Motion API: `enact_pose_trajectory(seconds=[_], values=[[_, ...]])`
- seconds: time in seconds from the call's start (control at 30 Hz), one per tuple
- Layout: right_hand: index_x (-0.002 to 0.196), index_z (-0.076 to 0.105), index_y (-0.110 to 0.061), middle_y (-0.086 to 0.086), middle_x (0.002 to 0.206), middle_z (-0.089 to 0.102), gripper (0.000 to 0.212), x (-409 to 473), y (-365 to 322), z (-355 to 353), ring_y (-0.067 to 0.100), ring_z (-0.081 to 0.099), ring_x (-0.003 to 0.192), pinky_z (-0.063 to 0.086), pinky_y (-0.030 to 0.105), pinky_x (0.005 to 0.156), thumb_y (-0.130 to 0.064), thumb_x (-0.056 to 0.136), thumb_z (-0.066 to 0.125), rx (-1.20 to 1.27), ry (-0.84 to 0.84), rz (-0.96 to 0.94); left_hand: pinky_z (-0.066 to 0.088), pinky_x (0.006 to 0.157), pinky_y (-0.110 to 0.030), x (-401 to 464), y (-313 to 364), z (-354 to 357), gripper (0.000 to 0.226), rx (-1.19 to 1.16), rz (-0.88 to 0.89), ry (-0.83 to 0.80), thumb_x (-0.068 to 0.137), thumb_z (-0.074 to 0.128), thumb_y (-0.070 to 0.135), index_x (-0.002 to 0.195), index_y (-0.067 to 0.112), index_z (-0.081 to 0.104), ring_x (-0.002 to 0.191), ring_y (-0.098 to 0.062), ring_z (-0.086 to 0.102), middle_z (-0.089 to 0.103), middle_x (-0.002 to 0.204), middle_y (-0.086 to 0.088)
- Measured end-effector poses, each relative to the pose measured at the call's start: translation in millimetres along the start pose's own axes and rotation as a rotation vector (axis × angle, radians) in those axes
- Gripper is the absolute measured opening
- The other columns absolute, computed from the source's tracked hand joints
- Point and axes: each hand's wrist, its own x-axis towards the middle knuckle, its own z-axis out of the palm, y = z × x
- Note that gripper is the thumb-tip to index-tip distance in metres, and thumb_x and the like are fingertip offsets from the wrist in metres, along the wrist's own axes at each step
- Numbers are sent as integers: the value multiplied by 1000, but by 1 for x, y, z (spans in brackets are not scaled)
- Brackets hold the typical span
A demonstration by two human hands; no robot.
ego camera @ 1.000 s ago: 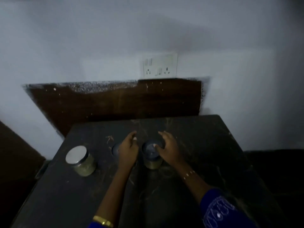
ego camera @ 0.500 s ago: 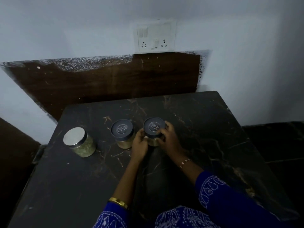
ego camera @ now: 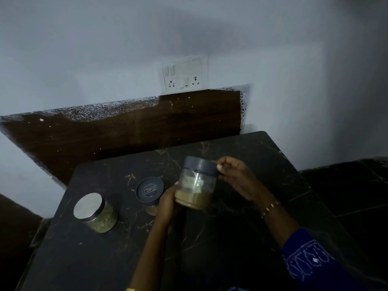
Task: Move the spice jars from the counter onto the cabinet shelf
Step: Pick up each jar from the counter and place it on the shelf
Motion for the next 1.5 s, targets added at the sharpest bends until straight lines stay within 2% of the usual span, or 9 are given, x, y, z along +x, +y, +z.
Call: enact_pose_trajectory(seconds=[0.13, 0.4, 0.63, 0.73, 0.83, 0.97, 1.1, 1.3, 1.5], values=[[89, 55, -10, 5, 96, 60, 19, -1, -11, 7, 16, 59, 90, 51, 28, 80, -2, 96, 39, 206, 66, -62, 53, 78, -39, -11, 12, 11, 44, -361, -196, -253, 97, 27, 42, 118, 16, 56, 93, -28, 68, 71, 104, -15], [109, 52, -26, 11, 113, 63, 19, 5, 12, 29, 29, 62, 105, 50, 49, 96, -34, 99, 37, -16, 466, 61, 53, 80, -34, -17, 22, 46, 37, -46, 223, 58, 95, 46, 25, 127, 6, 51, 95, -23, 64, 64, 114, -17], [119, 52, -15, 13, 118, 63, 47, -5, 10, 29, 31, 63, 106, 50, 52, 94, -47, 86, 56, 233, 388, 82, 57, 73, -21, -28, 19, 54, 31, 75, 489, 133, 87, 60, 17, 118, 13, 59, 95, -17, 66, 67, 107, -6], [125, 56, -10, 18, 120, 64, 51, -7, 10, 18, 32, 63, 109, 50, 50, 95, -46, 88, 53, 385, 335, 69, 54, 72, -18, -31, 25, 57, 29, 36, 486, 74, 91, 52, 11, 120, 15, 55, 89, -5, 63, 65, 101, 3], [127, 55, -9, 18, 121, 64, 53, -9, 6, 14, 33, 62, 111, 52, 43, 90, -48, 93, 43, 439, 296, 97, 53, 82, -25, -32, 29, 62, 46, 0, 351, -46, 90, 53, 18, 135, 15, 43, 103, -16, 61, 58, 120, -7], [124, 55, -11, 18, 118, 64, 47, -7, -1, 9, 32, 63, 107, 50, 51, 95, -46, 94, 42, 291, 407, 64, 55, 76, -28, -37, 29, 69, 65, -50, 281, -161, 80, 56, 29, 140, 17, 35, 104, -22, 62, 55, 129, -13], [119, 54, -15, 14, 118, 64, 38, -12, -20, 5, 29, 62, 109, 48, 51, 99, -42, 95, 43, 175, 360, -8, 55, 70, -20, -34, 41, 75, 50, -55, 342, -132, 91, 50, 18, 139, 13, 37, 99, -17, 63, 59, 123, -12], [117, 52, -13, 5, 109, 65, 29, -17, -75, 5, 18, 63, 100, 52, 35, 90, -21, 90, 55, 24, 175, -211, 56, 70, -20, -26, 90, 89, 42, -57, 520, -109, 91, 49, 11, 133, 5, 44, 86, -11, 65, 65, 96, 0], [113, 52, -27, -6, 108, 65, 29, -7, -168, 5, 5, 63, 97, 54, 17, 79, -18, 87, 61, -207, 113, -469, 54, 85, -25, -33, 175, 114, 41, -28, 763, -129, 89, 53, 18, 128, 27, 43, 109, -15, 59, 57, 123, -3]])
